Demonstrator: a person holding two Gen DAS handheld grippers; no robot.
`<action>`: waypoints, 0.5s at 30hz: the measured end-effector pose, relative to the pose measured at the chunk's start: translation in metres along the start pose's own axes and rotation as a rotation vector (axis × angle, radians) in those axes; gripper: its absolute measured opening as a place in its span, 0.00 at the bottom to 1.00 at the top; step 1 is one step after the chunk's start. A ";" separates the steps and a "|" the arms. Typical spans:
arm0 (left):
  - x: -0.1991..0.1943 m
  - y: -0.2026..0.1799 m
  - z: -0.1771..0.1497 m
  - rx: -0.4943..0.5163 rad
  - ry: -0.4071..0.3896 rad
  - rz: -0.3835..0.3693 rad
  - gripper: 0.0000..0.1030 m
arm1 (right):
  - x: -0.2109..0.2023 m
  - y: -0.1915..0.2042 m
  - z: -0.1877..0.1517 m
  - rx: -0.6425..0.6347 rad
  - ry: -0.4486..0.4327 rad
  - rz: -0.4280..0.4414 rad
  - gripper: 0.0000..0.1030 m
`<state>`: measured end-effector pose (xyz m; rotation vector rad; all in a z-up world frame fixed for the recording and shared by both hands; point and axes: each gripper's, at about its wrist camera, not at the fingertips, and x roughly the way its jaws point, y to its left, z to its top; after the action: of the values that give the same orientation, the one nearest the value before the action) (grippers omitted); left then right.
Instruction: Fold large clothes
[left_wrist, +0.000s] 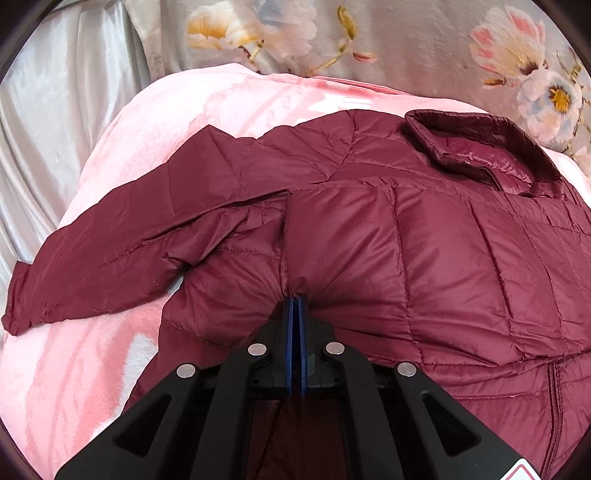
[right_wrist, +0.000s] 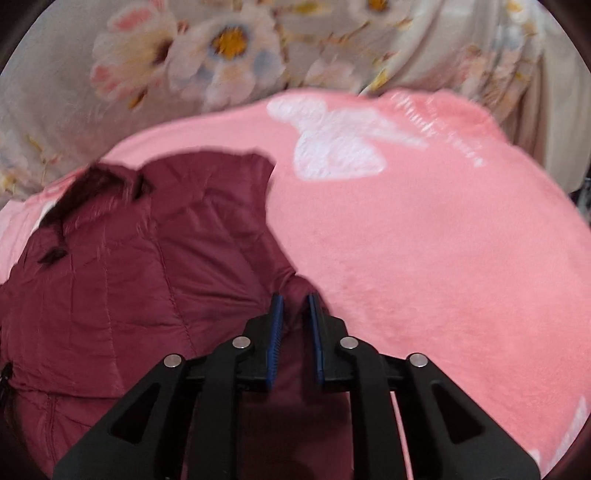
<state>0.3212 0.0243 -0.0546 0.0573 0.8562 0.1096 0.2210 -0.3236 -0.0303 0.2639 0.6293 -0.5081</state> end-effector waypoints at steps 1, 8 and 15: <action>-0.001 -0.001 0.000 0.004 -0.001 0.006 0.02 | -0.018 0.015 0.003 -0.029 -0.036 0.050 0.16; -0.003 0.004 -0.001 -0.024 -0.007 0.000 0.17 | -0.042 0.139 -0.014 -0.263 0.021 0.364 0.17; -0.002 0.011 -0.002 -0.065 -0.002 -0.031 0.43 | -0.007 0.174 -0.050 -0.303 0.161 0.366 0.17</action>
<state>0.3178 0.0345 -0.0529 -0.0166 0.8511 0.1083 0.2836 -0.1545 -0.0503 0.1275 0.7845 -0.0366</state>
